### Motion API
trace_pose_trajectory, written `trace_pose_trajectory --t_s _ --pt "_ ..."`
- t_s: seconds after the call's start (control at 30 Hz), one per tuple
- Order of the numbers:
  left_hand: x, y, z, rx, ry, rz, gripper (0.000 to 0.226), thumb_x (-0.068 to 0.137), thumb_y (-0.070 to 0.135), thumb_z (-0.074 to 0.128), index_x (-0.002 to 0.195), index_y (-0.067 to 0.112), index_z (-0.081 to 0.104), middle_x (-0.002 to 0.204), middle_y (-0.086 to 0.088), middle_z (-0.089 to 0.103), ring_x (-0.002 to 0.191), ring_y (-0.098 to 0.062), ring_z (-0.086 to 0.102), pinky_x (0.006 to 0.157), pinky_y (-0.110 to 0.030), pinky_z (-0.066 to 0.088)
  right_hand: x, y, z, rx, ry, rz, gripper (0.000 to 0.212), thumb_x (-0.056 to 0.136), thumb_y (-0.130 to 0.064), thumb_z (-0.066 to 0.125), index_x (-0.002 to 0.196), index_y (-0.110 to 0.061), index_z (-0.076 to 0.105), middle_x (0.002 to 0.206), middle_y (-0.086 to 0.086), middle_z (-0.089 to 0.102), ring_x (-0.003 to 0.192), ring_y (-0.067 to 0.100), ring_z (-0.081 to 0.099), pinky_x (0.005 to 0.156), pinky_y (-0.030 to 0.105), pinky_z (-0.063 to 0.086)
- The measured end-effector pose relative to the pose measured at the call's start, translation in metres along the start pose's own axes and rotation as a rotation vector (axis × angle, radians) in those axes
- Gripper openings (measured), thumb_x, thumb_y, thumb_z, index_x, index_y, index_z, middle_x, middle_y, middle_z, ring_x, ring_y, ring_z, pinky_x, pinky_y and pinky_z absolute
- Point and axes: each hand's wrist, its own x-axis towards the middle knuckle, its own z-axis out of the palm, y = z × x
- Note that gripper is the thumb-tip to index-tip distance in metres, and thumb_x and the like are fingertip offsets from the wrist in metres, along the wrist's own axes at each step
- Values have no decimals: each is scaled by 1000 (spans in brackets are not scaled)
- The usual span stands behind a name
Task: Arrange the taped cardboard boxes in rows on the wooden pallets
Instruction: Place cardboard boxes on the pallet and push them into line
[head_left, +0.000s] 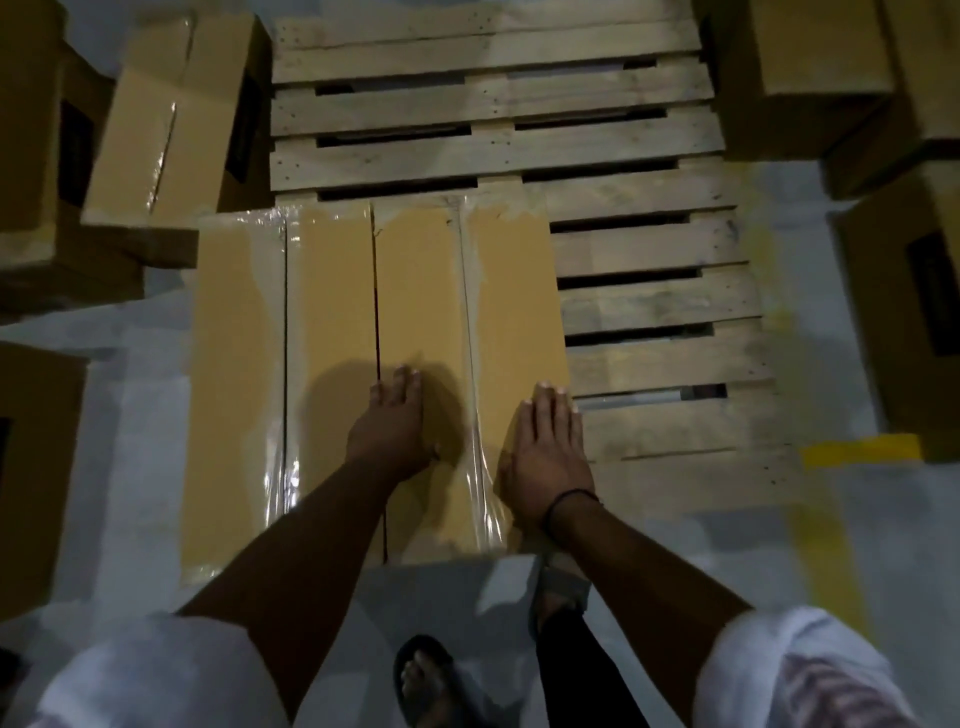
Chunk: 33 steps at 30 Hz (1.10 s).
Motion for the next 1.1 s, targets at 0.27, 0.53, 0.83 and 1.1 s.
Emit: trace_pose_trajectory --t_s 0.27,0.53,0.83,1.1 --pt "-123 48 -29 50 74 232 93 96 48 65 164 23 7 173 -1 3 157 -35 6 121 -49 29 -102 -14 -62 -19 -27 92 69 106 -31 36 162 -11 0 168 18 -11 154 40 -15 124 56 -4" --pt "-292 102 -106 -84 97 354 68 95 42 63 156 25 39 151 -6 54 135 -29 51 104 -39 49 -260 -15 -201 125 23 67 63 104 -42 51 156 -13 32 164 13 26 151 33 23 118 50 30" --pt "-425 198 -164 -181 223 501 58 95 45 65 149 28 50 131 -6 67 114 -27 65 87 -39 57 -417 22 -260 357 349 203 72 98 -49 57 159 -21 29 165 5 27 151 25 25 118 51 31" --pt "-465 267 -158 -154 306 611 59 96 46 64 149 26 50 138 -2 64 124 -23 61 92 -36 55 -506 88 -239 395 440 342 80 98 -53 54 162 -24 16 169 7 12 155 26 14 121 49 25"
